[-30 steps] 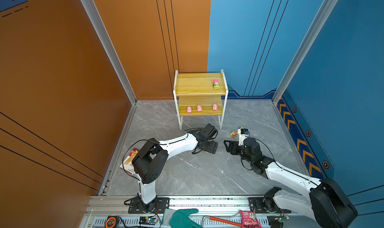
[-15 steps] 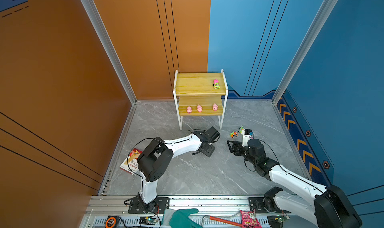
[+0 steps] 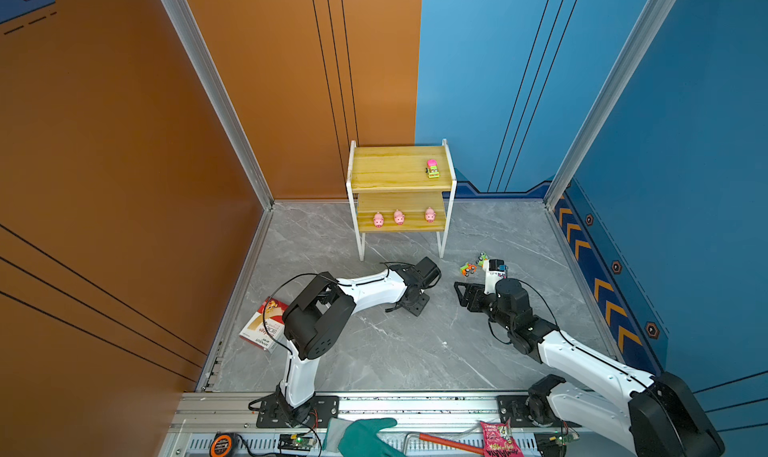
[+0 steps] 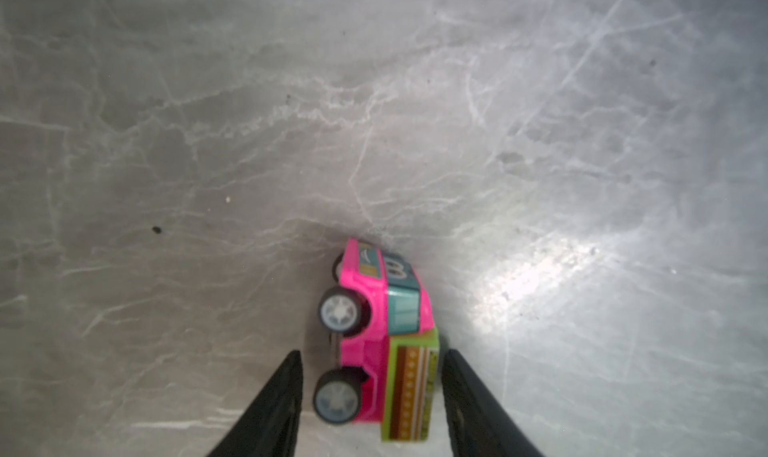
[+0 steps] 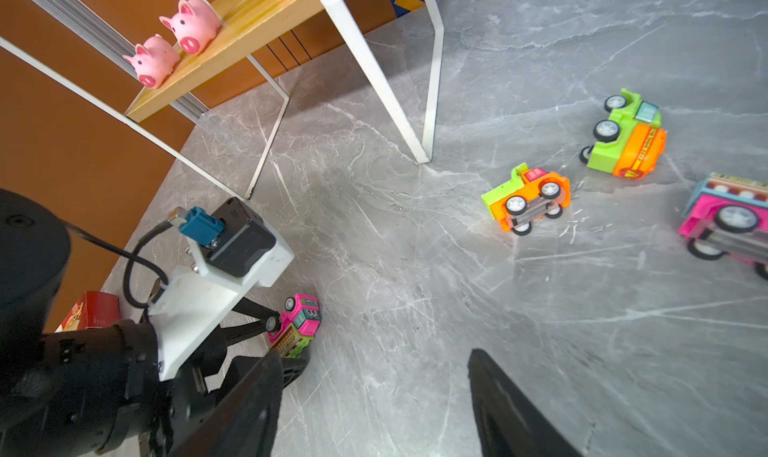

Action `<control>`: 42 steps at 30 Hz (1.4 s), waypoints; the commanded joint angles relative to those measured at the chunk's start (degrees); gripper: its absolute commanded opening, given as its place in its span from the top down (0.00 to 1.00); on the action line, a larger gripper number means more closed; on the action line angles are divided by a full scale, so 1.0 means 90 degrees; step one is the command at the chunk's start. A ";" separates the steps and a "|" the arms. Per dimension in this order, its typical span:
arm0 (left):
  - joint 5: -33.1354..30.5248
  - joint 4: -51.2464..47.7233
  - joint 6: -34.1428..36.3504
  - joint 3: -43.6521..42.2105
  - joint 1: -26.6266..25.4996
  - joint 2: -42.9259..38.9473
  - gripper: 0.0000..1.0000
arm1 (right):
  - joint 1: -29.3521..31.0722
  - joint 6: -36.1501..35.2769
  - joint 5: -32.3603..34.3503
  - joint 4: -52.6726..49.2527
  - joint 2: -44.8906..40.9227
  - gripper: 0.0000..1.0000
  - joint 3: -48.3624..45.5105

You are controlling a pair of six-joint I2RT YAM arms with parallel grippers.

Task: Place and organize the plastic toys onto the shelf

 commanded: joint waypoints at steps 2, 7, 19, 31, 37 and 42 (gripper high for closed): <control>0.0243 0.0342 -0.0175 -0.0098 0.0086 0.0027 0.46 | -0.0036 -0.0132 -0.0081 -0.0100 -0.0064 0.29 -0.0077; 0.0427 0.0456 -0.0261 -0.0080 0.0174 0.0118 0.51 | -0.0035 -0.0146 -0.0112 -0.0096 -0.0005 0.28 -0.0049; 0.1395 0.1548 -0.1311 -0.1027 0.0797 -0.0729 0.66 | -0.0036 -0.0209 -0.0120 -0.0125 0.0148 0.28 0.0117; 0.3319 0.5220 -0.3970 -0.3611 0.2139 -0.1712 0.65 | 0.0114 -0.0239 -0.0199 0.0047 0.0524 0.29 0.0333; 0.3587 0.6561 -0.4814 -0.4370 0.2503 -0.1566 0.64 | 0.0217 -0.0266 -0.0140 0.0038 0.0593 0.29 0.0410; 0.3529 0.6854 -0.4992 -0.4741 0.2719 -0.1558 0.60 | 0.0276 -0.0287 -0.0103 -0.0003 0.0634 0.28 0.0479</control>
